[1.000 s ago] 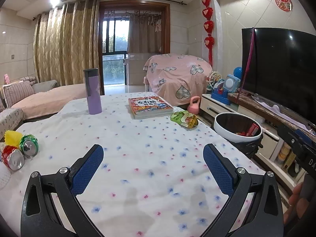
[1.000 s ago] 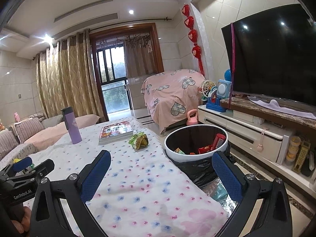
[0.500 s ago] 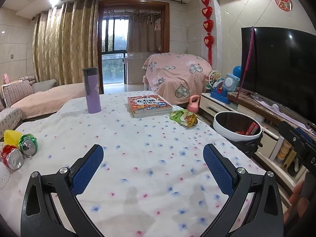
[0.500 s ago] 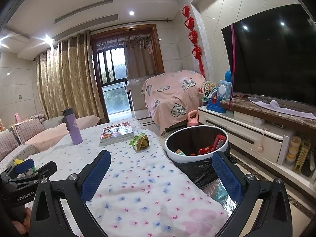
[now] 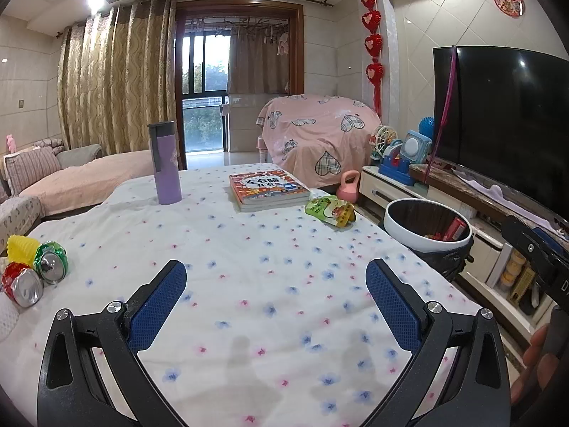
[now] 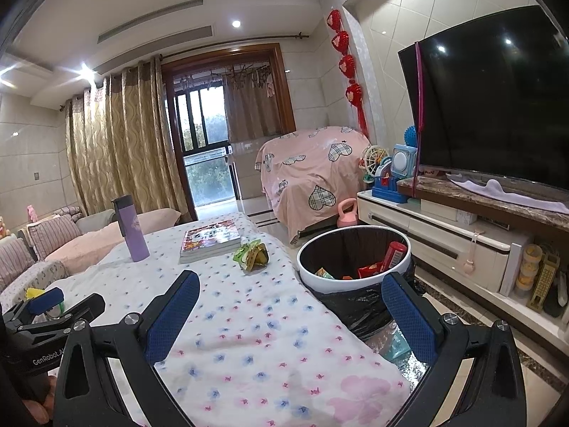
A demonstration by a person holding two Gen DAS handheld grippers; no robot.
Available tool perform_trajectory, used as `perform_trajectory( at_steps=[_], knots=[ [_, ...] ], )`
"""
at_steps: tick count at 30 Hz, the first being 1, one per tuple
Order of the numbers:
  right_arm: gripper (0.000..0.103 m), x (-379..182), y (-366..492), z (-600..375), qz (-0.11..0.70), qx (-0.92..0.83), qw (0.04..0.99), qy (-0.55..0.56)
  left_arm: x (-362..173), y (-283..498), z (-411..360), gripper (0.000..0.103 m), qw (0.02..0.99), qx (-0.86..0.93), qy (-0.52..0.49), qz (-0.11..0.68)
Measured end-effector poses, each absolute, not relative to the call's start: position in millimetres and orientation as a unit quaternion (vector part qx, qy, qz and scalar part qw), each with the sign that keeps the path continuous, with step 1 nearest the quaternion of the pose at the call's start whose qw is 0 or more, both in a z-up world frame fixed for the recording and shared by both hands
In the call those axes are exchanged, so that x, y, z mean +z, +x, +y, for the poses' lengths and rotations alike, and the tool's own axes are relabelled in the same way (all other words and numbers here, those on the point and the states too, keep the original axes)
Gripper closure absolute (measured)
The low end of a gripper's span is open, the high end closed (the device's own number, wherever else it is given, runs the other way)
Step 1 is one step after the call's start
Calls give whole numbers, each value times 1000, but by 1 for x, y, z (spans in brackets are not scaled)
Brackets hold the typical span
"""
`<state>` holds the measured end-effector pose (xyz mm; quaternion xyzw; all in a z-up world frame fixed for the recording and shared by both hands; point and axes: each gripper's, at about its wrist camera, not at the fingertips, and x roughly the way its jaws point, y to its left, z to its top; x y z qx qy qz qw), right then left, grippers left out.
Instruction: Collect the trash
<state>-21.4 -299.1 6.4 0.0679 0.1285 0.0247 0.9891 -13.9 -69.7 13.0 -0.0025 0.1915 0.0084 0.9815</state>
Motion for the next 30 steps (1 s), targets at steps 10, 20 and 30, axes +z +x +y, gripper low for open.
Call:
perform_trajectory(
  at_steps=[10, 20, 30],
  knots=[
    [0, 5, -22, -299, 130, 25, 989, 68, 10, -14, -70, 0, 981, 8, -1, 194],
    [0, 4, -22, -300, 131, 25, 989, 69, 6, -12, -68, 0, 980, 6, 0, 198],
    [0, 1, -23, -297, 134, 26, 988, 72, 5, -9, -67, 0, 979, 4, 1, 203]
  ],
)
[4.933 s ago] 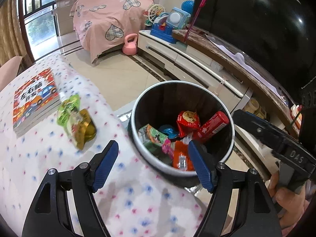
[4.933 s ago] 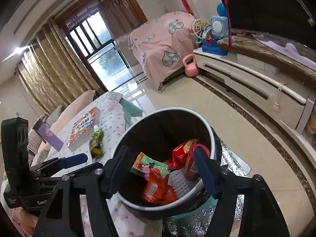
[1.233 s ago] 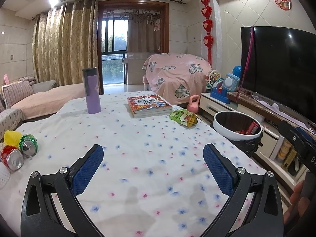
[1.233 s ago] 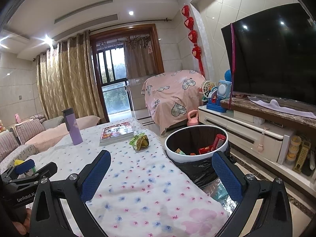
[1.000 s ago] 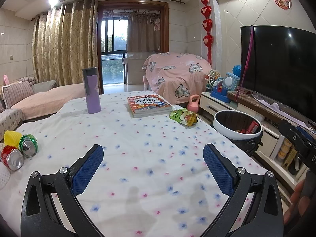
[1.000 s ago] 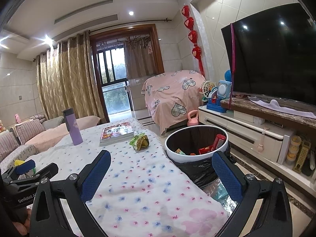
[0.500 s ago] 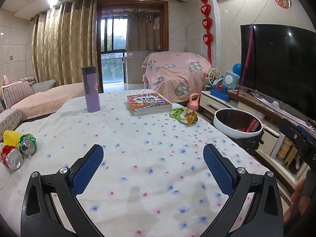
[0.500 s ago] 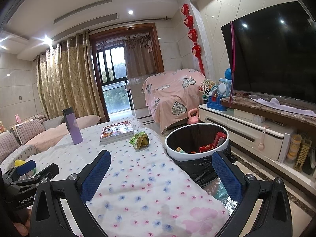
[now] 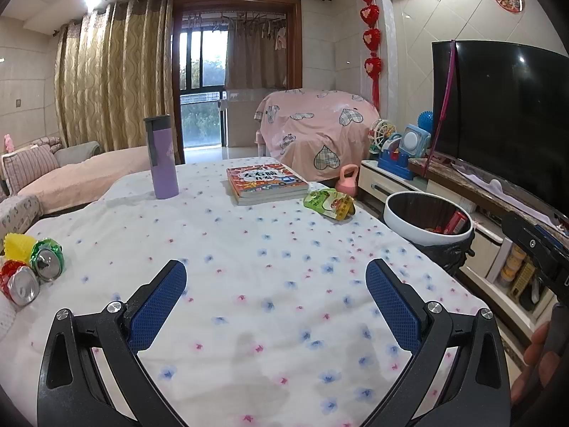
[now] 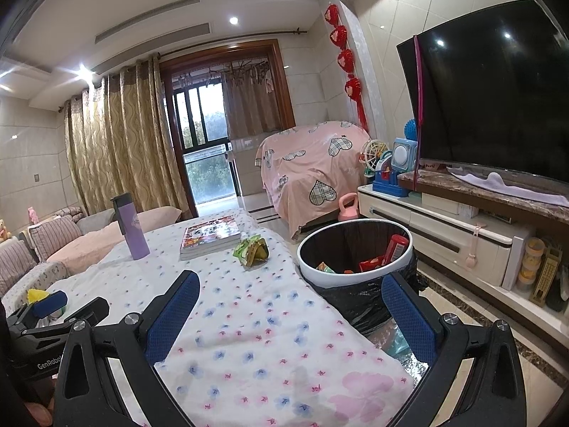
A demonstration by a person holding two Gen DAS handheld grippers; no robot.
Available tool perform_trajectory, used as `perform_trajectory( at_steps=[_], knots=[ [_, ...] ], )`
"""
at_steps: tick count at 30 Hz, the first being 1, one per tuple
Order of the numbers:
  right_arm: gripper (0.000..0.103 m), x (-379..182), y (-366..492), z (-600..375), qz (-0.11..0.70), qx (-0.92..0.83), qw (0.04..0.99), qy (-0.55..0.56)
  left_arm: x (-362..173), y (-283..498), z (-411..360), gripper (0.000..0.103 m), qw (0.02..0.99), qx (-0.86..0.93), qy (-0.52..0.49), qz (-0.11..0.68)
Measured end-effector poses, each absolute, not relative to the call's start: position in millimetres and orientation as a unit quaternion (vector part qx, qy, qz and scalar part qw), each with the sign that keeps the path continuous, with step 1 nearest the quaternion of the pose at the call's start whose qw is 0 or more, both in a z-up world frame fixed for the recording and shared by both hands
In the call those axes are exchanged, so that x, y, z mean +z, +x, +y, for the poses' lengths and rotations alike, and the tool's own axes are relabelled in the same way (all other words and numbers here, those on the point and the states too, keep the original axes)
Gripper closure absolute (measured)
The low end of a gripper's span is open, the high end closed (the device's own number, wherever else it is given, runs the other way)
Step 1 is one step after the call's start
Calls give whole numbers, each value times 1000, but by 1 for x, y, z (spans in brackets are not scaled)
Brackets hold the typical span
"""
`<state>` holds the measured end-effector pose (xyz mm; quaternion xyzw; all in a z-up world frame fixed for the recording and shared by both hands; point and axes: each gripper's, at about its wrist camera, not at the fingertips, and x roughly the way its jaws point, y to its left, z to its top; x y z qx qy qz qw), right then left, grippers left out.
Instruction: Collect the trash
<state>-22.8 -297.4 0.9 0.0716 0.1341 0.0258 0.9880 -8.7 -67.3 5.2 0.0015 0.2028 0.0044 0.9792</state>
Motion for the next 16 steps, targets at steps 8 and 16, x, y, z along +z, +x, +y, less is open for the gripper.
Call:
perform_trajectory(
  at_steps=[8, 16],
  knots=[
    [0, 1, -22, -298, 135, 26, 988, 73, 4, -8, -66, 0, 978, 2, 1, 206],
    [0, -5, -19, -294, 145, 26, 986, 73, 1, -4, -64, 0, 976, 0, -3, 218]
  ],
)
